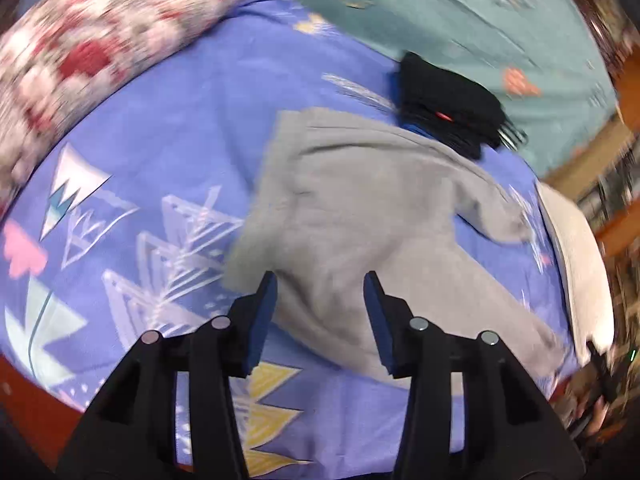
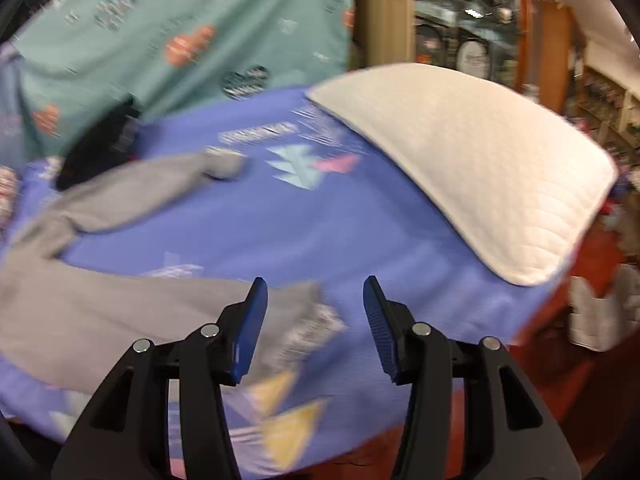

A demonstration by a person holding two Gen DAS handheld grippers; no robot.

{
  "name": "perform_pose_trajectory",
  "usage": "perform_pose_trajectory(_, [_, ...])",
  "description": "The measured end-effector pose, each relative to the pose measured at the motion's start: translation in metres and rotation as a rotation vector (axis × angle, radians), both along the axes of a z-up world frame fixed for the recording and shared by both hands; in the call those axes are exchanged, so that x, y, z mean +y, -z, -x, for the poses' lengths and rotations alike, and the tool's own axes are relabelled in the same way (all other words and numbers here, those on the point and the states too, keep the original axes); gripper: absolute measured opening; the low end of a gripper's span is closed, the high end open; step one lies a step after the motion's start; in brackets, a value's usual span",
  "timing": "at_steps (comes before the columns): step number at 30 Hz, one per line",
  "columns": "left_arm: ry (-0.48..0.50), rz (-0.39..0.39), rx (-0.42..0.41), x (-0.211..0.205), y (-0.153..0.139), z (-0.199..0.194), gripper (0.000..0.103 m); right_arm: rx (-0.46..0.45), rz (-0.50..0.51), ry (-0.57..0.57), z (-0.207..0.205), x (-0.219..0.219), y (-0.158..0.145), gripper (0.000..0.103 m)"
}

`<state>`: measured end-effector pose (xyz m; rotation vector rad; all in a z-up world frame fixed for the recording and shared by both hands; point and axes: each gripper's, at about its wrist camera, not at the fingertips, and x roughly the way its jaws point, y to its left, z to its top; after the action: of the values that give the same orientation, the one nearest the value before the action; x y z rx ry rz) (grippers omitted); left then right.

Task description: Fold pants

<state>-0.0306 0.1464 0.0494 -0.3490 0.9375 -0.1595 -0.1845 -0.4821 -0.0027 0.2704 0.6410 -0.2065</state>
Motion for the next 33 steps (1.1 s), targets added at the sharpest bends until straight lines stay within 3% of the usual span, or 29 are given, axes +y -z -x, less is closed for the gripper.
perform_pose_trajectory(2, [0.085, -0.029, 0.002, -0.030, 0.006, -0.008, 0.064, 0.022, -0.072, -0.138, -0.017, 0.021, 0.001, 0.051])
perform_pose_trajectory(4, [0.123, -0.027, 0.055, -0.047, 0.026, -0.021, 0.065, 0.088, -0.086, -0.215, -0.035, 0.038, 0.014, 0.051])
perform_pose_trajectory(7, [0.129, -0.011, 0.172, -0.048, 0.069, -0.036, 0.064, 0.223, -0.131, -0.201, -0.055, 0.036, 0.053, 0.051])
perform_pose_trajectory(9, [0.145, 0.009, 0.153, -0.042, 0.082, -0.035, 0.064, 0.316, -0.161, -0.167, -0.061, 0.026, 0.080, 0.051])
perform_pose_trajectory(14, [0.151, 0.003, 0.151, -0.034, 0.066, -0.030, 0.064, 0.277, -0.142, -0.196, -0.057, 0.031, 0.065, 0.051])
perform_pose_trajectory(16, [0.155, -0.060, 0.070, -0.033, 0.037, -0.034, 0.071, 0.224, -0.083, -0.260, -0.072, 0.049, 0.034, 0.051])
perform_pose_trajectory(18, [0.111, -0.154, -0.026, -0.026, 0.005, -0.049, 0.098, 0.180, -0.020, -0.329, -0.095, 0.069, 0.008, 0.052])
perform_pose_trajectory(21, [0.039, -0.267, -0.094, -0.009, -0.020, -0.094, 0.101, 0.129, 0.101, -0.445, -0.155, 0.112, -0.031, 0.056])
perform_pose_trajectory(23, [0.036, -0.282, -0.065, 0.006, -0.018, -0.129, 0.101, 0.106, 0.207, -0.535, -0.196, 0.147, -0.046, 0.056])
perform_pose_trajectory(26, [0.054, -0.318, -0.006, 0.021, 0.001, -0.181, 0.101, 0.149, 0.364, -0.674, -0.273, 0.205, -0.048, 0.056])
perform_pose_trajectory(28, [0.069, -0.340, 0.036, 0.025, 0.022, -0.210, 0.101, 0.156, 0.472, -0.740, -0.320, 0.241, -0.041, 0.056])
perform_pose_trajectory(33, [0.138, -0.312, 0.069, 0.021, 0.052, -0.248, 0.101, 0.268, 0.577, -0.874, -0.416, 0.295, -0.001, 0.056])
